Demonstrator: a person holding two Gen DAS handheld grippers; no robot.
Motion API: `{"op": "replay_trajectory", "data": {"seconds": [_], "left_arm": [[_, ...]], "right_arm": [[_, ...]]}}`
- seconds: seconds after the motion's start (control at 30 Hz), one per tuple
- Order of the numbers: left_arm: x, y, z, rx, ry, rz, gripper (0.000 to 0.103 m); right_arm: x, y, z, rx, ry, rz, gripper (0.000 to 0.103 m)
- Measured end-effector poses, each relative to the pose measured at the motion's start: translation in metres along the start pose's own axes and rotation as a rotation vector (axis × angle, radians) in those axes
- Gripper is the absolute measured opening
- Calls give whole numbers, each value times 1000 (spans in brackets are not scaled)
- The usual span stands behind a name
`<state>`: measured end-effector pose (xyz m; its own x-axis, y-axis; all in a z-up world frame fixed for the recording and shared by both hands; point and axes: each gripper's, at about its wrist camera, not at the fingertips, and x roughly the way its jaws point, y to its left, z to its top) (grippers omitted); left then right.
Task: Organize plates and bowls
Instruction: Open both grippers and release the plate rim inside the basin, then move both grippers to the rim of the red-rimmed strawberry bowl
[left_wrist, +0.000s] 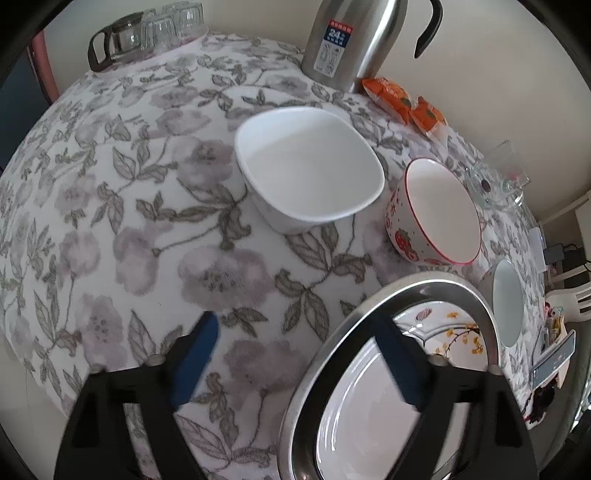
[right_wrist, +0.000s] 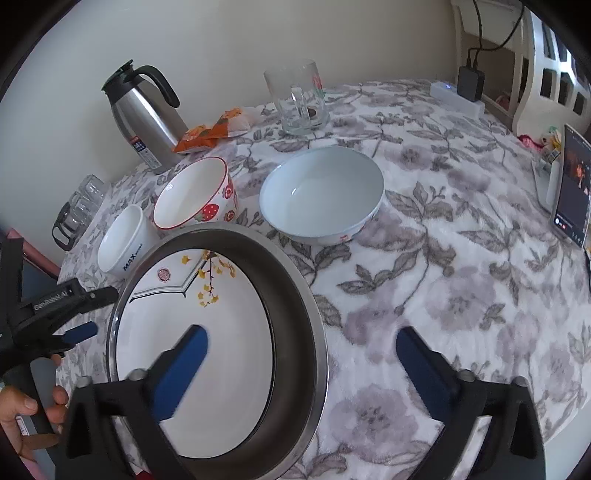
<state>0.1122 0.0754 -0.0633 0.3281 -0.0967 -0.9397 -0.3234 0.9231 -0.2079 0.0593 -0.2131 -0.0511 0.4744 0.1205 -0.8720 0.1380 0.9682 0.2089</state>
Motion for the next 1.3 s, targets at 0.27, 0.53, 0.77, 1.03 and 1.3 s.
{"op": "replay_trajectory", "data": {"seconds": [0.27,0.53,0.77,1.03,1.3], "left_arm": [[-13,-2,5,10,-103,27,98],[-37,-13,10,43,-248,51,98],[-63,-33,14,104,-370,6,98],[-81,-62,24,189,-466,0,98],[-66,-89,40,236,-398,-9,98]], "right_arm": [[-4,4,2,-25,-47,6,103],[-13,16,11,-70,-107,-26,103],[-22,30,17,-114,-188,-46,103],[-16,33,37,-93,-198,-89,103],[-12,33,69,-62,-216,-88,103]]}}
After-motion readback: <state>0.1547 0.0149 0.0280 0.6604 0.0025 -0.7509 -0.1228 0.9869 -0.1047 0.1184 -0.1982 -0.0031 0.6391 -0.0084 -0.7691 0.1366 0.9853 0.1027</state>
